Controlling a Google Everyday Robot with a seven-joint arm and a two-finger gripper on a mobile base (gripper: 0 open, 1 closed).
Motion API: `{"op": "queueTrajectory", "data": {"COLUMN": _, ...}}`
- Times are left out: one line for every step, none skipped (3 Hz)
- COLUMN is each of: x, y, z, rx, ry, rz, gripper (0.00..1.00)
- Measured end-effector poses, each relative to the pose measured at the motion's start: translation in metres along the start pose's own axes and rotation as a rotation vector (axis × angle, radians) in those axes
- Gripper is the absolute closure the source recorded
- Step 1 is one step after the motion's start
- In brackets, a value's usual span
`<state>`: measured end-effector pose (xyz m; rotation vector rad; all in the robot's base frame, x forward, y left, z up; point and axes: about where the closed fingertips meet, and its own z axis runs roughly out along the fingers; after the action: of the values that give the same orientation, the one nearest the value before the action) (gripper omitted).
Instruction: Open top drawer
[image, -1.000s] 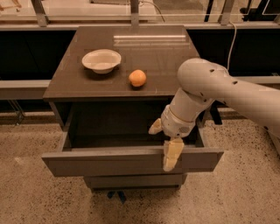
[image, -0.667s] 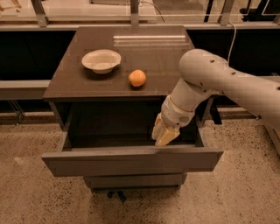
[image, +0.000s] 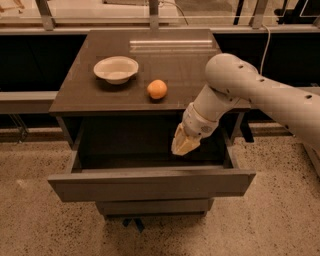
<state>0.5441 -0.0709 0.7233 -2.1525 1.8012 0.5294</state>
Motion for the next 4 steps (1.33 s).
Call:
{"op": "queueTrajectory", "data": {"x": 0.004, "y": -0.004, "z": 0.022, "rx": 0.048, "ry": 0.01, "rz": -0.005, "gripper": 1.0}}
{"op": "queueTrajectory", "data": {"x": 0.011, "y": -0.007, "z": 0.044, "rx": 0.073, "ry": 0.014, "rz": -0.005, "gripper": 1.0}}
{"op": "queueTrajectory", "data": {"x": 0.014, "y": 0.0, "z": 0.066, "rx": 0.058, "ry": 0.003, "rz": -0.006, "gripper": 1.0}}
{"op": "queueTrajectory", "data": {"x": 0.008, "y": 0.012, "z": 0.071, "rx": 0.033, "ry": -0.02, "rz": -0.023, "gripper": 1.0}}
